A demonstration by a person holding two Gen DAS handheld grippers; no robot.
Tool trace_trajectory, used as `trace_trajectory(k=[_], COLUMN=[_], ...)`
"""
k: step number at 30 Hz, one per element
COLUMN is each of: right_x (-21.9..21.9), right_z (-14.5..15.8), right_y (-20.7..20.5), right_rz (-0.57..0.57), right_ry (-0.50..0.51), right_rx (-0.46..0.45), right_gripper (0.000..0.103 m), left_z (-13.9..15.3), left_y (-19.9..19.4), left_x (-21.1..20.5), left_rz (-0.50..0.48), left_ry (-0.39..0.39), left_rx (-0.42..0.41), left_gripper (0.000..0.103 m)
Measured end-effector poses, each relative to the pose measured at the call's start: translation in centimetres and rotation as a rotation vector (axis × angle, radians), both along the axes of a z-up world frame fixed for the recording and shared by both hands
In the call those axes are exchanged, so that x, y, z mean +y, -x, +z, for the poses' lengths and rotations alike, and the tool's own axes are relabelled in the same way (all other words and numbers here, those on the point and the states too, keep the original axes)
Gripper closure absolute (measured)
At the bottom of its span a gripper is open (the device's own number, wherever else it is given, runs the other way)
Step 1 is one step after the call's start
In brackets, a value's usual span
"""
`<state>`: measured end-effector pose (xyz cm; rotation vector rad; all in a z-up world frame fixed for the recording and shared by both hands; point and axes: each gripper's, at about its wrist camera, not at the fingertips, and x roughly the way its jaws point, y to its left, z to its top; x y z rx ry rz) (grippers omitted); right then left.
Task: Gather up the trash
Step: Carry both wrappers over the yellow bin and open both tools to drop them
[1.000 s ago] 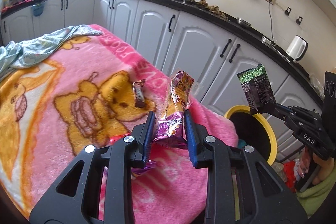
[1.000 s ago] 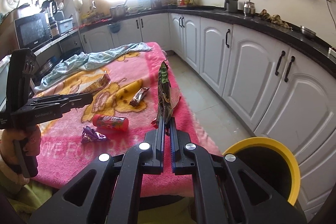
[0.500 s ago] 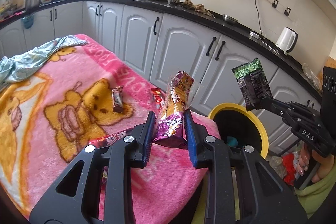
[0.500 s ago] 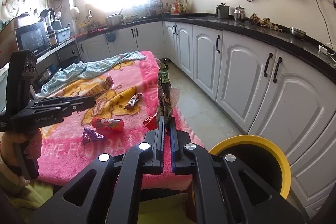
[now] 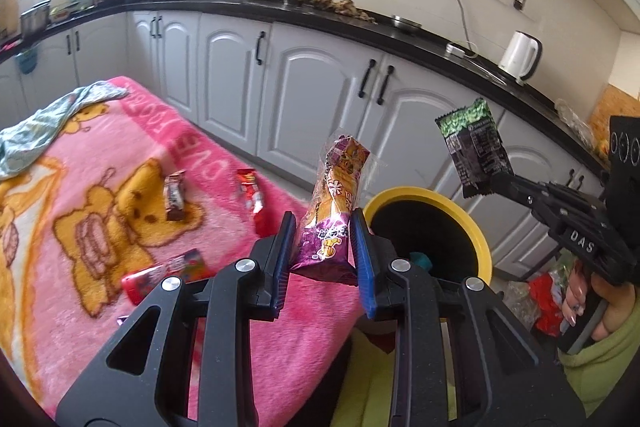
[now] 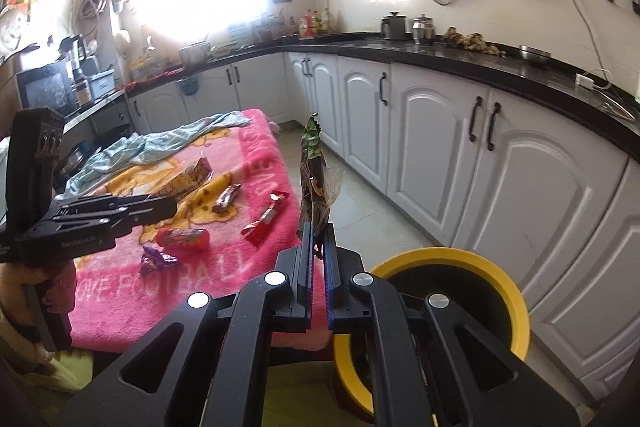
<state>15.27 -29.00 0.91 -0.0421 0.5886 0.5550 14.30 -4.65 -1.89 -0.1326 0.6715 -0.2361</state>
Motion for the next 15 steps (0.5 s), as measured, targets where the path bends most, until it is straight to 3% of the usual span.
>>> trace_trajectory(k=[15], right_x=[-6.3], right_z=[-1.4], right_y=[-0.5], right_rz=[-0.164], right_ry=[-0.026], right_rx=[0.016], right_gripper=[0.098], left_z=[-2.4], left_y=[-2.8], left_x=[-7.5], left_rz=[-0.143], left_ry=[-0.040], left_rx=[0.050], left_gripper=[0.082])
